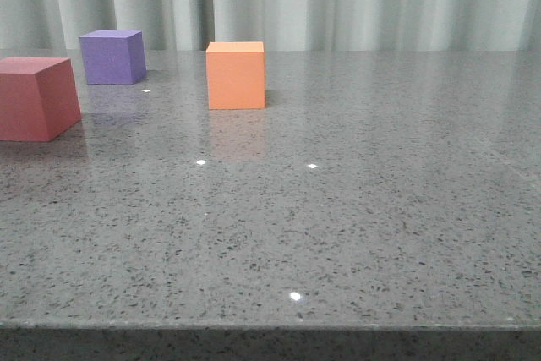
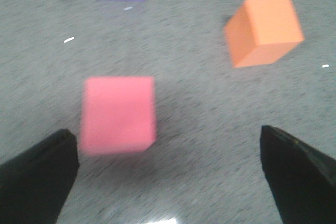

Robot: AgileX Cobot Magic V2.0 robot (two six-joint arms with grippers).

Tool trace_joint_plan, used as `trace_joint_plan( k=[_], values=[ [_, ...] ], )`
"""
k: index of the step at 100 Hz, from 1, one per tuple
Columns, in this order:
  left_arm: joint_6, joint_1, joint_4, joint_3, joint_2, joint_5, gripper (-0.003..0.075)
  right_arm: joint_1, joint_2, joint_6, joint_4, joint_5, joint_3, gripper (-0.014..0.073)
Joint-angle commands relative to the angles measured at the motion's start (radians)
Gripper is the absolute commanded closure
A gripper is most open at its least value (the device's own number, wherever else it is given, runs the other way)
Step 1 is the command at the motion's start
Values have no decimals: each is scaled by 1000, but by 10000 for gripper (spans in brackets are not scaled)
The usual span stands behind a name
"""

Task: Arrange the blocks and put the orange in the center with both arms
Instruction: 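Lower the left gripper over the orange cube and grasp it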

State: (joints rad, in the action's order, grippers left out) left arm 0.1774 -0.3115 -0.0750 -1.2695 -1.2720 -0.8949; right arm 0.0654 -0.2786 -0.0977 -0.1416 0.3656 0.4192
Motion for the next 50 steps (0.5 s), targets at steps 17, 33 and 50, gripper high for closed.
trace_joint_plan(
  k=[17,33,50],
  values=[
    [144,-176,105,-269,-208,70,62,-4,-7,6,-18,-83,24,662],
    [225,-261,208,-398,-348,48,62,-4,-7,6,-18,-83,24,662],
    [270,-306,260,-515,-477,33,62,-4,-7,6,-18,-83,24,662]
  ],
)
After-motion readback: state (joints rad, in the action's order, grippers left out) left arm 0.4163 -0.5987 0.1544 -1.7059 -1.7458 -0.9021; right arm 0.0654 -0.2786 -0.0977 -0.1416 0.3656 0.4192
